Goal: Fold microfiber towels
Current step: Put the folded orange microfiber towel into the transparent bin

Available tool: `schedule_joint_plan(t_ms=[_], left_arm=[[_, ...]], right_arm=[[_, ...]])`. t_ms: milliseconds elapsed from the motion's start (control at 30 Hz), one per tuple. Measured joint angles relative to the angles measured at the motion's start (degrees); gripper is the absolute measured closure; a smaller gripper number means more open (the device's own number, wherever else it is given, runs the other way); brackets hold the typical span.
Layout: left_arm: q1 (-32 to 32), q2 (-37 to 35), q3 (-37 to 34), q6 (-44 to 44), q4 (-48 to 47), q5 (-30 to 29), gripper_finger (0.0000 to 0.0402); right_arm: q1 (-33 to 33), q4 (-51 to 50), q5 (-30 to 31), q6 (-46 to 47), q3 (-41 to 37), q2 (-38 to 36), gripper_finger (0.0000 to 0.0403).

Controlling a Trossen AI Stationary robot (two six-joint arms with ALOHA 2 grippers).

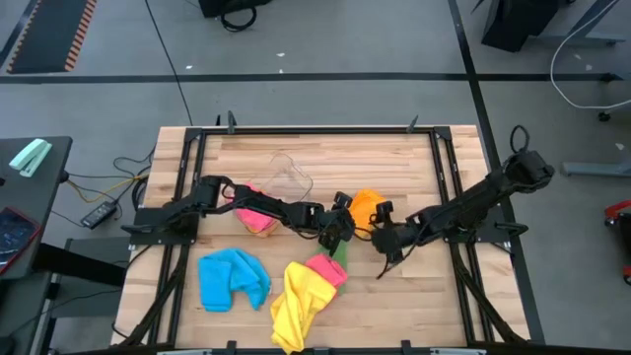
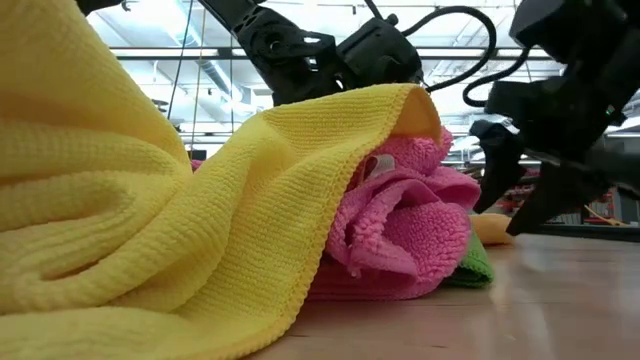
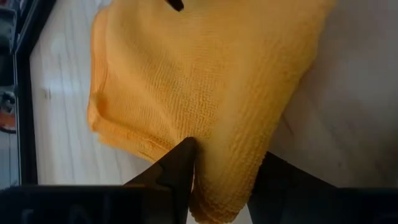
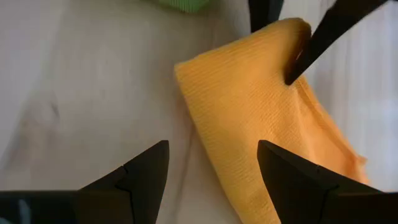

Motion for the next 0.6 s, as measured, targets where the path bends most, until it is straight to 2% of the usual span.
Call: schedule_joint_plan(t_ms=[200,367,600], left_arm=[[0.00,-0.02,-0.02,-2.71,-1.81,-0.22,0.0292],[0.07,0.02,-0.09,-3.30,-1.94,1.25,0.0300],[0.02,0.11,-0.20,-4.65,-1.87,1.39,0.0305]], right_arm=[[1.87,0.96,5.48,-10.34,0.02,3.40,0.0146],[1.06,1.16,10.85,-12.39,0.00,5.51,0.0145],[-1.74,2.34,10.78,-20.45,0.26,7.79,0.0145]])
